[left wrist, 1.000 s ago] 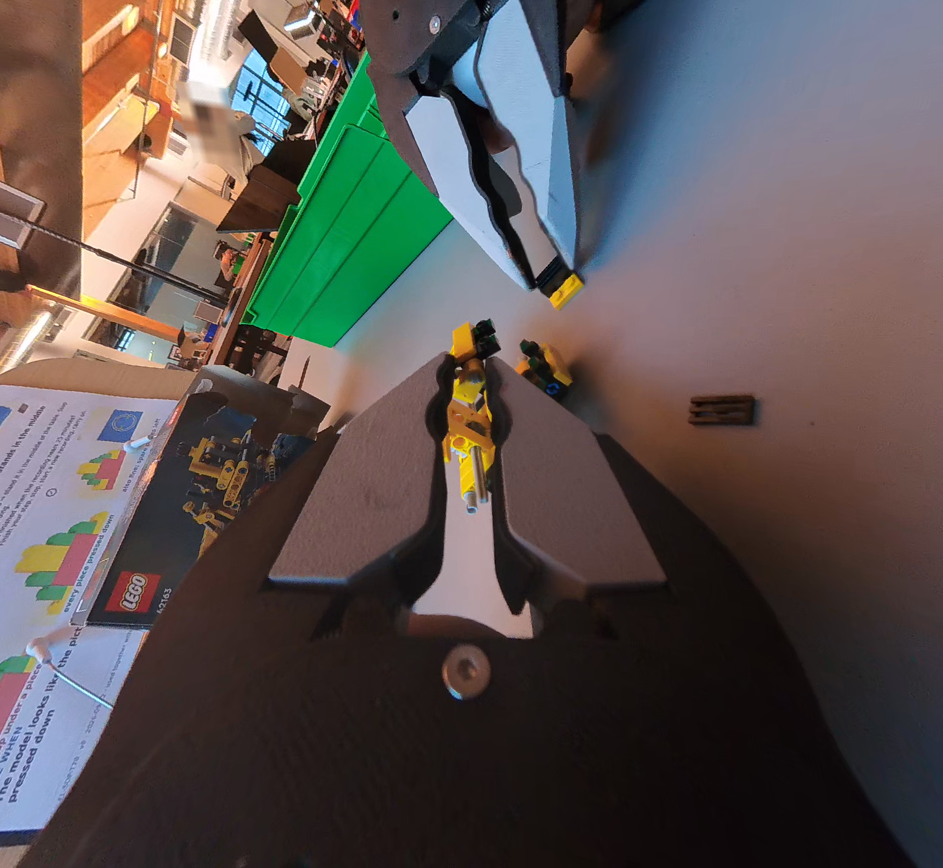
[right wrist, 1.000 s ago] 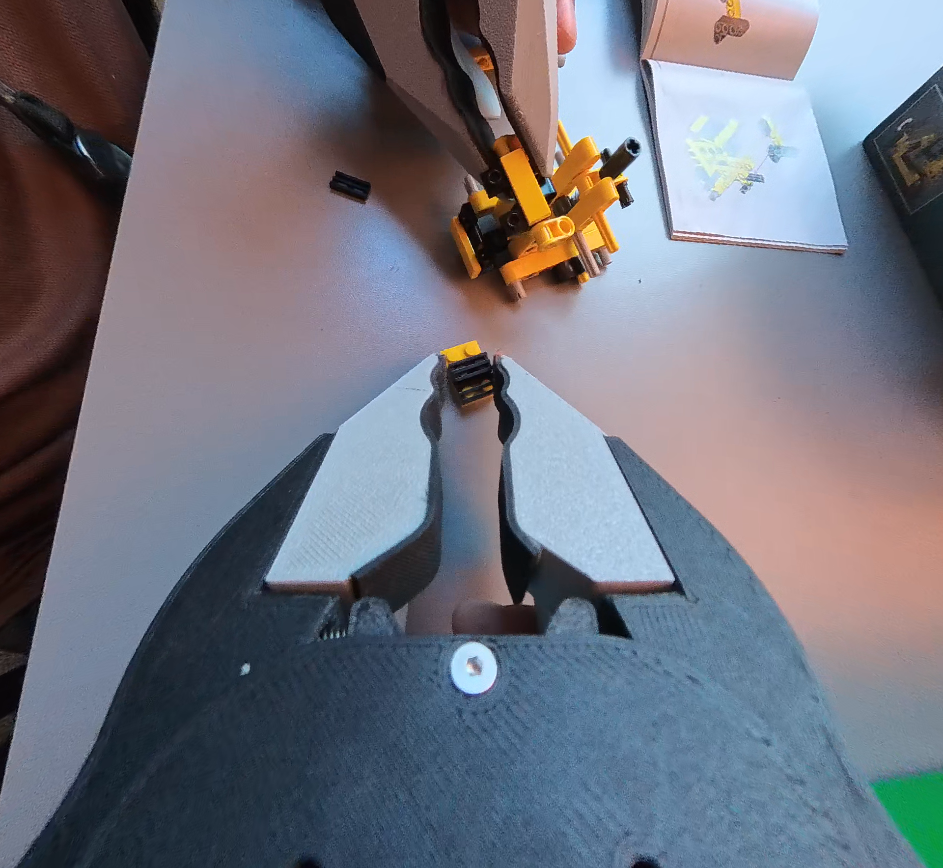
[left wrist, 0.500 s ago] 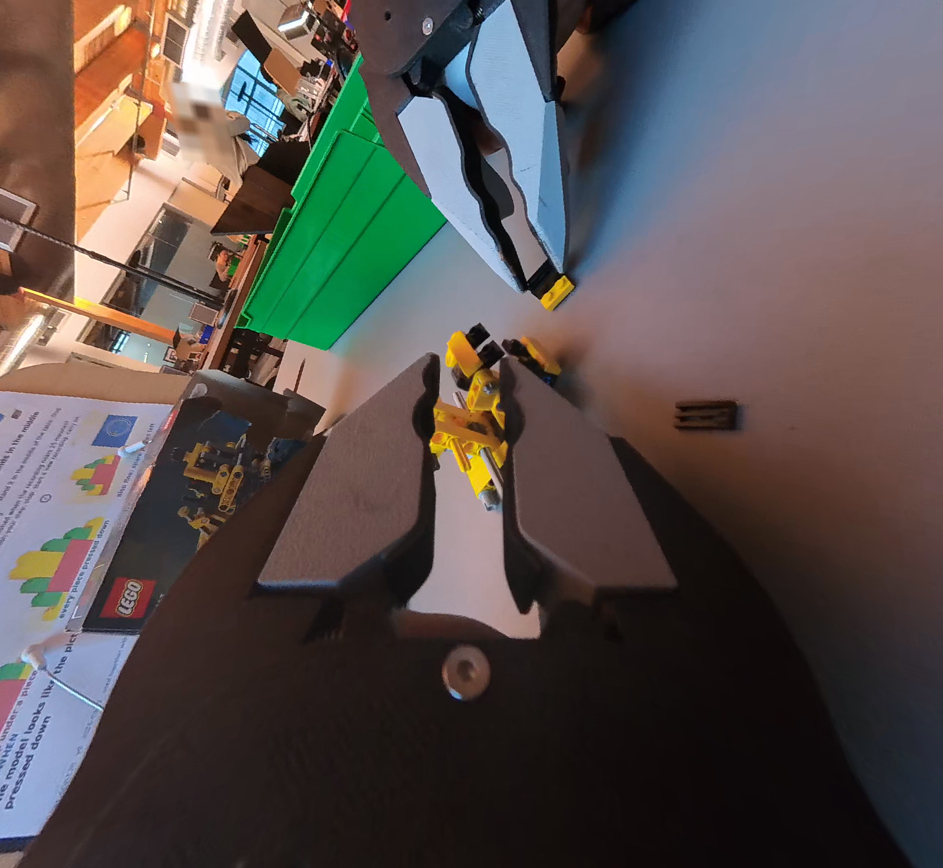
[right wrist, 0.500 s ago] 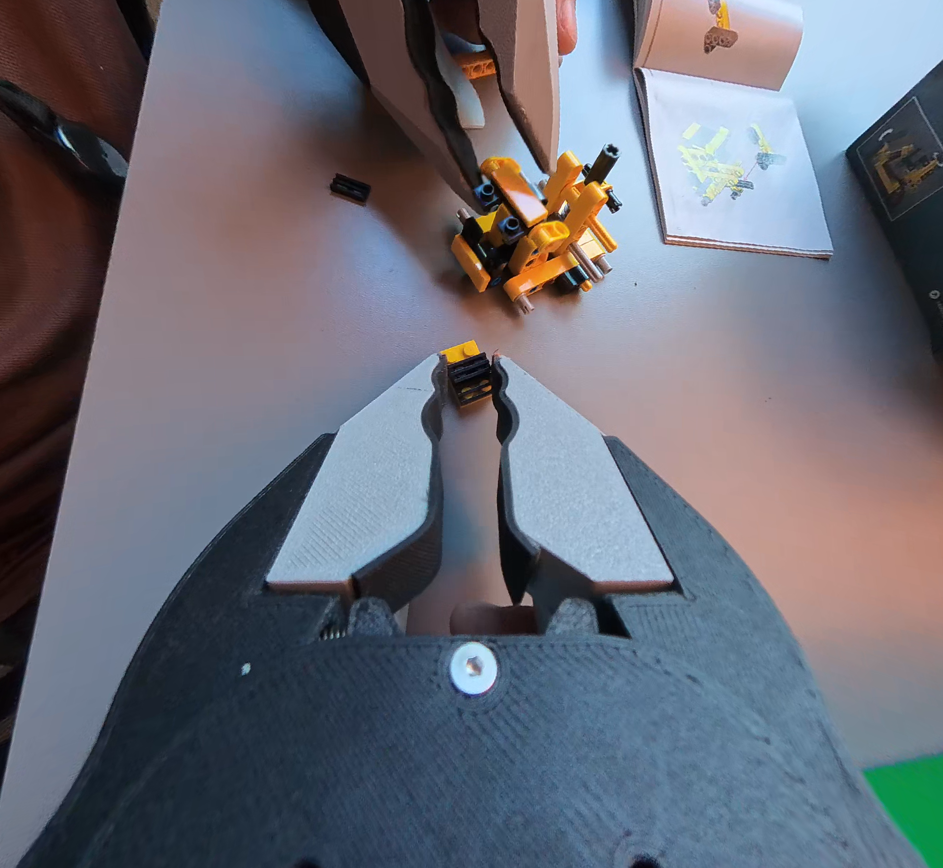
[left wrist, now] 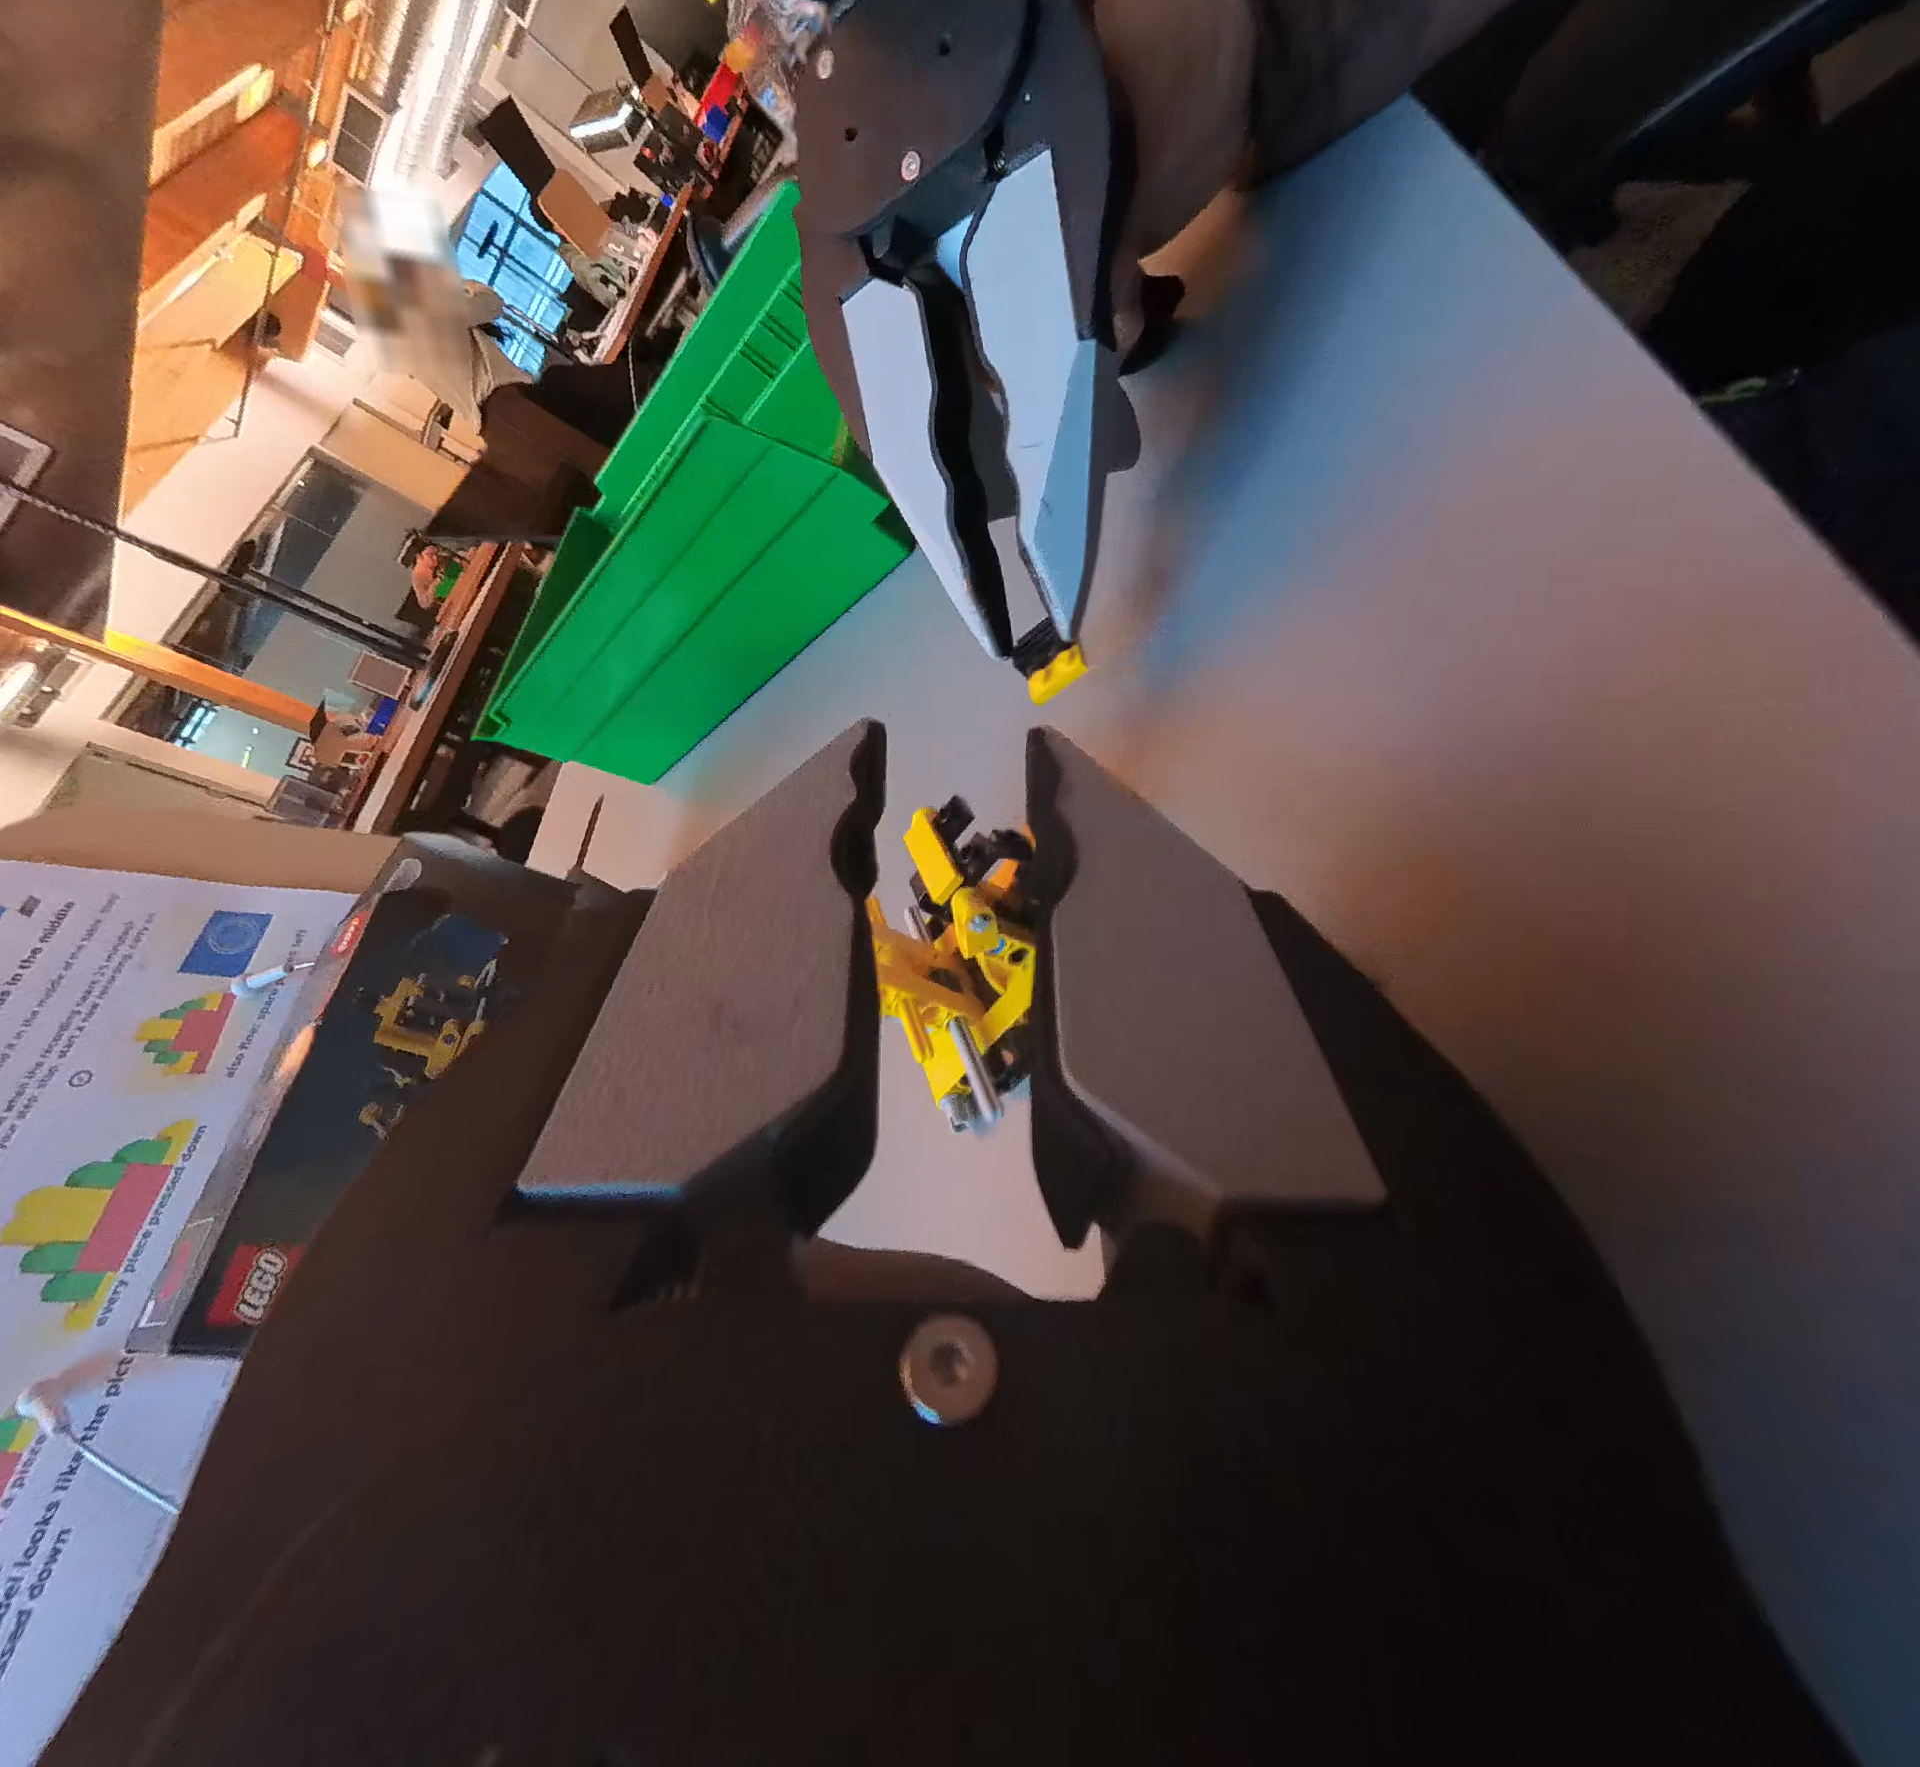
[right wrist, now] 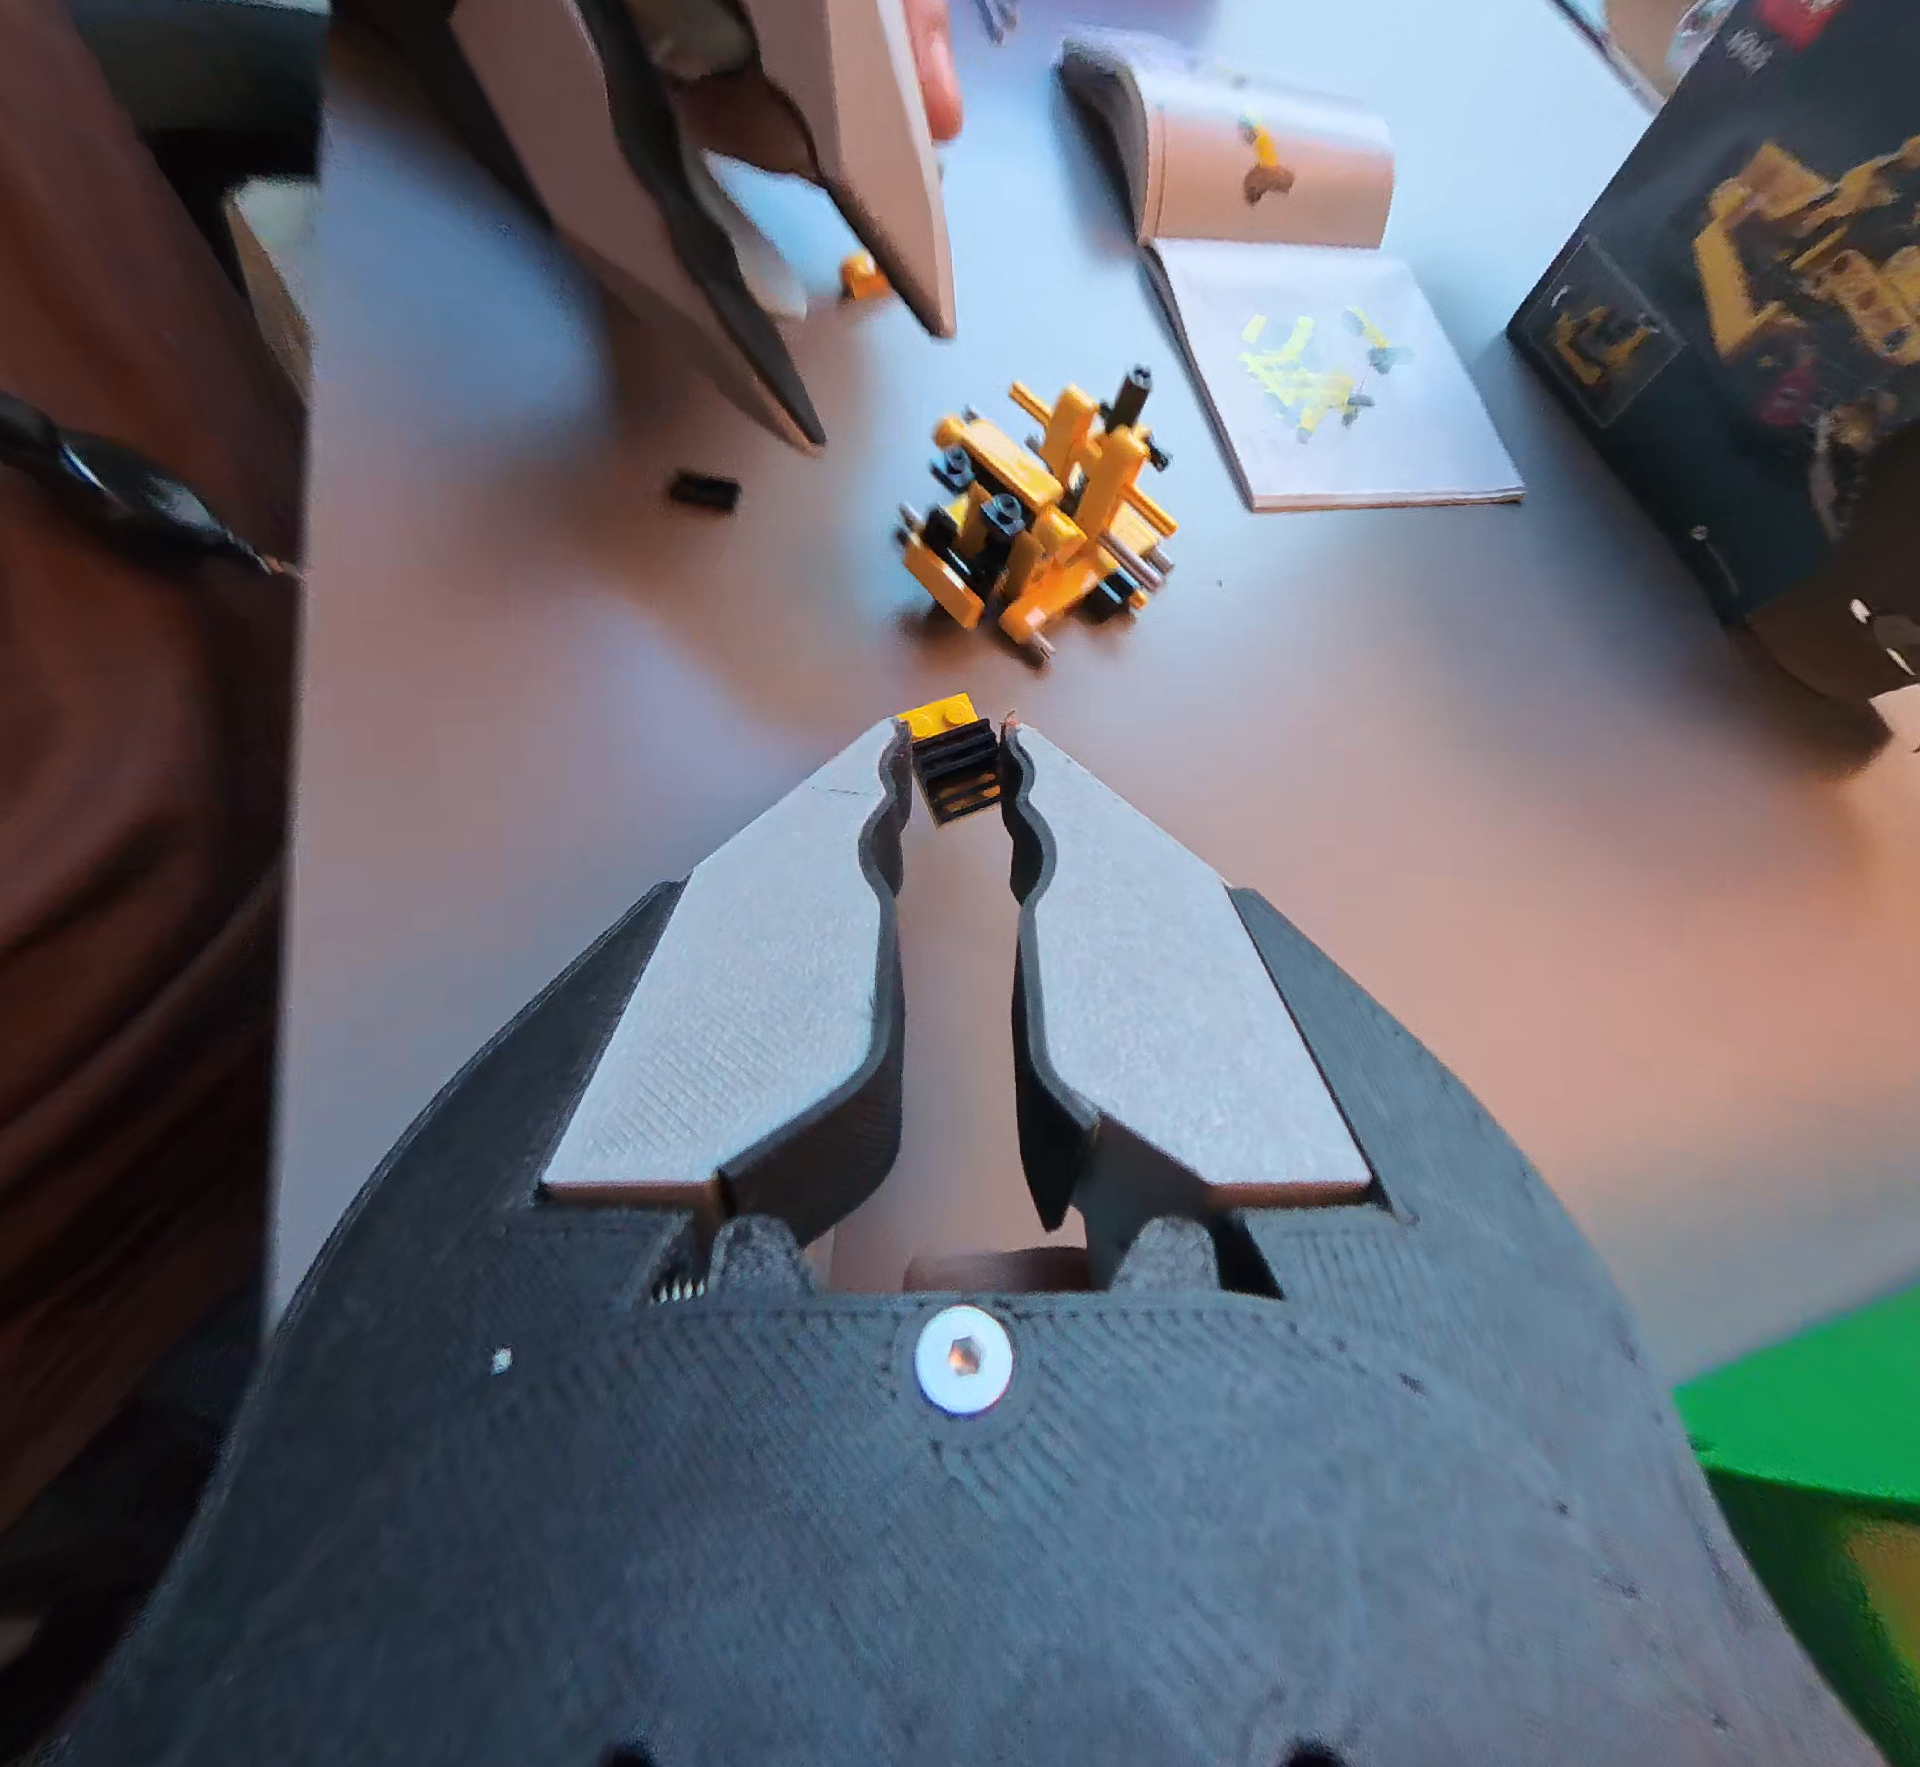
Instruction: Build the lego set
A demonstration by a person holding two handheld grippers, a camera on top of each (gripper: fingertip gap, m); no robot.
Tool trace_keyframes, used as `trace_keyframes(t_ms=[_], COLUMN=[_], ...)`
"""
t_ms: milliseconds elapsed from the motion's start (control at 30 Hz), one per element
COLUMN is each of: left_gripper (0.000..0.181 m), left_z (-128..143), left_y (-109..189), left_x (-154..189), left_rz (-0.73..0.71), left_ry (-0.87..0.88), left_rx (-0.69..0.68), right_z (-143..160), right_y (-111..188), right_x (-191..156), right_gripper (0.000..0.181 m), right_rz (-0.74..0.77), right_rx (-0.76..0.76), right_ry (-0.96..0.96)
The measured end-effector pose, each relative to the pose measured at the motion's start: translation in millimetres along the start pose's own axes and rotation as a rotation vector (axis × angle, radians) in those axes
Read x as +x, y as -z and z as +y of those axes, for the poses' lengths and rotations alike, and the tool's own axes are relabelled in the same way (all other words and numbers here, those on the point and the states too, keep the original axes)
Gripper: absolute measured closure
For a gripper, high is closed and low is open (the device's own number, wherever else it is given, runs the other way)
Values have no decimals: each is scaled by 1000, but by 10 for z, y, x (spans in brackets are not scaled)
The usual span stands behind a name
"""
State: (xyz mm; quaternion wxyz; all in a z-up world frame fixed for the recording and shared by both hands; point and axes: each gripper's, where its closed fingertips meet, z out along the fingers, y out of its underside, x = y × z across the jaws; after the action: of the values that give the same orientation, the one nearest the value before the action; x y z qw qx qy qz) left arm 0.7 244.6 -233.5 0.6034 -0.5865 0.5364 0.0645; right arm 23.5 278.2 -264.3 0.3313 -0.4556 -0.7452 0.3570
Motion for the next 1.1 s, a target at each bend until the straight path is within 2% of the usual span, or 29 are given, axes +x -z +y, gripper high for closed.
trace_keyframes(t_ms=[67, 167, 267, 433, 533, 667, 767, 800, 1100], left_gripper=[158, 154, 153, 153, 167, 167, 161, 167, 168], left_z=[-32, -27, -177, -198, -292, -299, -290, -298, -303], left_y=[-15, -79, -143, -250, -251, -275, -294, -292, -289], left_x=[14, 106, 205, 308, 295, 314, 311, 319, 412], left_rz=[-10, -13, 3, 76, 83, 106, 112, 122, 207], left_ry=[39, 192, 318, 439, 459, 476, 489, 491, 491], left_rx=[-47, -147, -123, -136, -84, -86, -93, -87, -91], right_z=[-81, -232, -338, -366, -332, -317, -346, -349, -288], right_y=[56, 124, 154, 159, 155, 171, 187, 193, 189], right_x=[-46, -112, -219, -314, -369, -372, -390, -388, -491], right_gripper=[168, 168, 168, 168, 168, 168, 168, 168, 169], right_rz=[13, 42, 42, 37, 21, 24, 4, -1, -94], right_rx=[42, 115, 151, 163, 161, 185, 226, 230, 196], right_ry=[-23, -48, -38, -32, -33, -48, -71, -75, -88])
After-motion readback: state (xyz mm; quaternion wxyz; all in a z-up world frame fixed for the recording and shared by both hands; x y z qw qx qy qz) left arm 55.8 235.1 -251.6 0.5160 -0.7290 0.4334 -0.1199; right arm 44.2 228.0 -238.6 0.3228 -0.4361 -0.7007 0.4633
